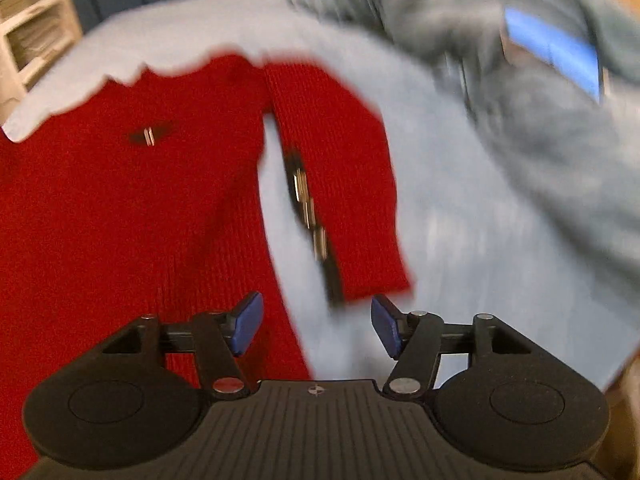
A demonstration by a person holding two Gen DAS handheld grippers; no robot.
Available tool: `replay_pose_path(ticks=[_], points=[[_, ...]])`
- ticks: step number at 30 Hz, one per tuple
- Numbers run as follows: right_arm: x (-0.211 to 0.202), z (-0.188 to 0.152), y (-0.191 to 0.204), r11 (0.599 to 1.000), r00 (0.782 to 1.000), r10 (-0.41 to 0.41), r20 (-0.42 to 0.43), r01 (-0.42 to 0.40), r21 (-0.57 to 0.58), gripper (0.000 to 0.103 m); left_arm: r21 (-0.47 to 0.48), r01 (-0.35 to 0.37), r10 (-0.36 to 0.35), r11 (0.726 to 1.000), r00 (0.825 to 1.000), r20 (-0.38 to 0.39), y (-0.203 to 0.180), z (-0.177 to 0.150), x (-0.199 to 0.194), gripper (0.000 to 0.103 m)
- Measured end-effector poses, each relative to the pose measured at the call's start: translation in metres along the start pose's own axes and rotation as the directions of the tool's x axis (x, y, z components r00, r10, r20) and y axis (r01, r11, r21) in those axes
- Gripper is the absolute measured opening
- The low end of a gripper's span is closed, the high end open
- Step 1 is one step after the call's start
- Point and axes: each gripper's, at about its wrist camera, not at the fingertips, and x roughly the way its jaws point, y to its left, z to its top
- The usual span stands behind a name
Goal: Fold small clothes
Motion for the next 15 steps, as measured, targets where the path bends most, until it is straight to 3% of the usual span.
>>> replay_pose_path(ticks=[1,4,6,8,9,10,13,15], points=[[0.007,-0.016,0.0,0.999,0.999,0.025,-0.037,-0.024,0.027,0.072,0.013,0.024,-0.024,1.0,0.999,-0.035,-0.003,-0.009,0.007,0.095],[0.025,-0.038,-0.001,0.997,0.988,0.063,-0.143,-0.055,0.058,0.075,0.059,0.056,-0.049,0.997,0.992,-0.113,-0.02,-0.032,0.023,0.099],[0.034,-0.045,0.005,0.998,0.984,0.049,-0.169,-0.043,0.042,0.077,0.097,0.043,-0.033,0.994,0.993,-0.109,-0.03,-0.038,0.025,0.101],[0.038,-0.045,0.007,0.996,0.983,0.078,-0.167,-0.071,0.044,0.05,0.137,0.034,-0.021,0.99,0.996,-0.09,-0.041,-0.041,0.018,0.081],[0.038,-0.045,0.011,0.995,0.98,0.103,-0.168,-0.099,0.027,0.027,0.15,0.034,-0.024,0.988,0.997,-0.072,-0.046,-0.043,0.011,0.048],[0.032,-0.045,0.016,0.994,0.982,0.102,-0.158,-0.105,-0.009,0.014,0.158,0.039,-0.032,0.987,0.998,-0.047,-0.05,-0.043,0.001,0.012],[-0.001,-0.045,0.026,0.992,0.992,0.083,-0.098,-0.092,-0.091,0.01,0.158,0.038,-0.039,0.987,0.999,0.005,-0.051,-0.042,-0.025,0.007],[-0.022,-0.043,0.014,0.995,0.992,0.088,-0.086,-0.091,-0.04,0.01,0.145,0.045,-0.051,0.988,0.998,0.038,-0.041,-0.04,-0.045,0.007]])
